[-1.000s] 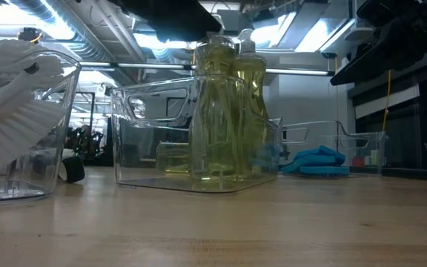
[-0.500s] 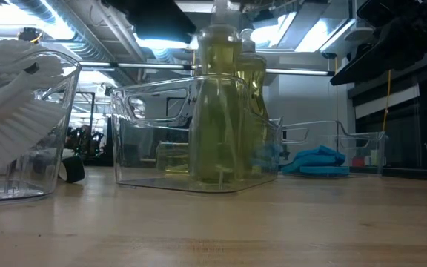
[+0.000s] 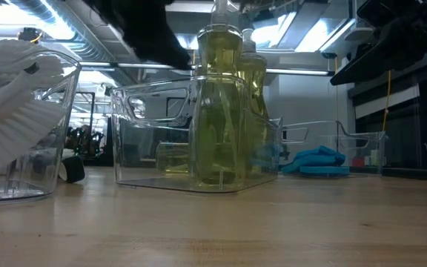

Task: Pick & Place Kitchen Sink Supplies
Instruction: Put the green soap dispenser into the middle transparent bin

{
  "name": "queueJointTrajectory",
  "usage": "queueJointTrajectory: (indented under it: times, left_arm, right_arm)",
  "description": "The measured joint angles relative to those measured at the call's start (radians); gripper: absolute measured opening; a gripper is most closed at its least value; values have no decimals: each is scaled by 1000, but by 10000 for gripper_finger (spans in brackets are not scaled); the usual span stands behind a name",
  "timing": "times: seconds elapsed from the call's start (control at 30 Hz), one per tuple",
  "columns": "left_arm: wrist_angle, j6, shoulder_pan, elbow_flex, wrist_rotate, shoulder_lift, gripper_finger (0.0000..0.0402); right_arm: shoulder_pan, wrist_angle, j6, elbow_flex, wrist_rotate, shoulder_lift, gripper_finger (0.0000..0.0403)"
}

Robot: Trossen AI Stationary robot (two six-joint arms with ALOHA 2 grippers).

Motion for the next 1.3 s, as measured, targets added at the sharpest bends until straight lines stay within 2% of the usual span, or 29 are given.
queueJointTrajectory:
  times: [0.07, 0.17, 0.3, 0.57, 0.97, 1.3]
  left_arm:
    - [-4, -17, 0, 0, 20, 20, 175]
    - [-2, -37, 0, 0, 104, 50, 147]
    - [4, -71, 0, 0, 189, 100, 97]
    - [49, -83, 0, 0, 178, 182, 8]
    - [283, -28, 12, 0, 278, 274, 3]
    - [271, -28, 54, 0, 279, 282, 3]
  right_arm:
    - [0, 0, -2, 0, 0, 0, 262]
    - [0, 0, -2, 0, 0, 0, 262]
    - [0, 0, 6, 0, 0, 0, 262]
    - [0, 2, 11, 0, 0, 0, 262]
    - [0, 16, 17, 0, 0, 0, 262]
    - [0, 14, 20, 0, -1, 0, 262]
